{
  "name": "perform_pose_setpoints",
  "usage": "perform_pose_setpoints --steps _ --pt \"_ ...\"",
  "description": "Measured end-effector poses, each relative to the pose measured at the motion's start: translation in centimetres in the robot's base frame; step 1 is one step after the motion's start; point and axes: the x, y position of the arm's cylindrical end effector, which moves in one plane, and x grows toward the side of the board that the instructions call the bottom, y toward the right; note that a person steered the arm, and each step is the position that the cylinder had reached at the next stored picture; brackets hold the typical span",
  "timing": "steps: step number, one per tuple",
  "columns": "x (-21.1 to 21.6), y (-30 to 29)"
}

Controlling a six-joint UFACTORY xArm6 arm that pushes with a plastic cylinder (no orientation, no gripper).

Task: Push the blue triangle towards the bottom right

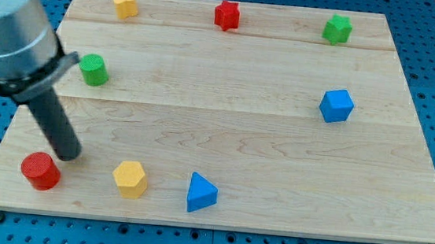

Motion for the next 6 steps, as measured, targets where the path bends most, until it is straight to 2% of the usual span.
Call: perform_pose_setpoints --steps 2,3,4,6 --pt "-0.8 1.0" --pt "-6.9 3.2" --pt "-9.2 11.9" --pt "-3.7 30.0"
